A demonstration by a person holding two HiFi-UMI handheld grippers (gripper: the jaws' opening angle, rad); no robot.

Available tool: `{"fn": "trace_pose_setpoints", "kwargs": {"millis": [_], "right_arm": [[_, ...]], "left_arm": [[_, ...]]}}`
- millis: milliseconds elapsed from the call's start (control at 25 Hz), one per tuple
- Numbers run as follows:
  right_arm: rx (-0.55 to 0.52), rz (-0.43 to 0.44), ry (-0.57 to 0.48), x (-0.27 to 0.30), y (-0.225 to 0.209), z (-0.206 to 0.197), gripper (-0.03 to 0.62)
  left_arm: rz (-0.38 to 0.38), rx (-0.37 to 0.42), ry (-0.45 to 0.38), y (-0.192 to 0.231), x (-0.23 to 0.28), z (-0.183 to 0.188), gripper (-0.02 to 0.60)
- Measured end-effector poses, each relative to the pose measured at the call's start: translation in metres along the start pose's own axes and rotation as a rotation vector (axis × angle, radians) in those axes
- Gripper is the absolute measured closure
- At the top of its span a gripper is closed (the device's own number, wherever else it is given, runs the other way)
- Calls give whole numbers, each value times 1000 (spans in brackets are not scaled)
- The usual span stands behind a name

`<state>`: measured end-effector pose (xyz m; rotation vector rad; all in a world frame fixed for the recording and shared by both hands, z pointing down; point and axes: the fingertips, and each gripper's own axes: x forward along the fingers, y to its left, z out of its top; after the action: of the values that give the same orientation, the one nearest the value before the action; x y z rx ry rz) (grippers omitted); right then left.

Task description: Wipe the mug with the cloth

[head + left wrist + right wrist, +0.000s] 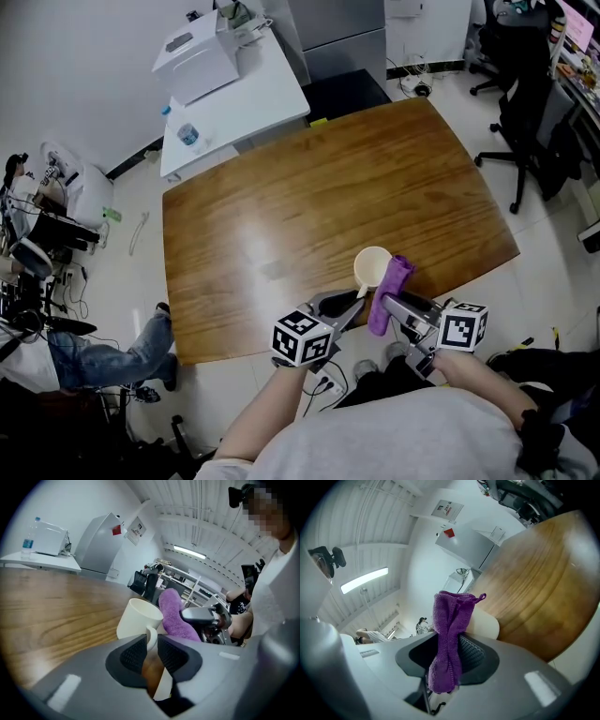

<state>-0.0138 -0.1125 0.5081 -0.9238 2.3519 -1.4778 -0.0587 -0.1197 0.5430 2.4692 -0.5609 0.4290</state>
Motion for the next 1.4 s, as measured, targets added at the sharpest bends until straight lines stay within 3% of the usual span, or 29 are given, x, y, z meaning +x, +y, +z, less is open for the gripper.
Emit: {"fn": "trace_pose_setpoints", "kwargs": {"millis": [320,560,840,1000,1240,1400], "right_arm": [[45,-30,-53,-1,-24,-9,461],[117,-120,26,1,-60,-27,461],[81,-194,135,3,-72,-30,461],[92,-176,148,-3,-65,-21,461],[51,-124,95,-9,-57,36,461],[10,-64,122,-3,-49,65,461]], "left_arm": [[-8,9,20,-6,3,0,526],[-7,10,27,-5,5,-1,528],[-7,25,38,-7,7,0,533],[0,40,41,-7,8,3,532],[25,90,69,-8,5,4,532],[37,85,67,-7,4,5,532]]}}
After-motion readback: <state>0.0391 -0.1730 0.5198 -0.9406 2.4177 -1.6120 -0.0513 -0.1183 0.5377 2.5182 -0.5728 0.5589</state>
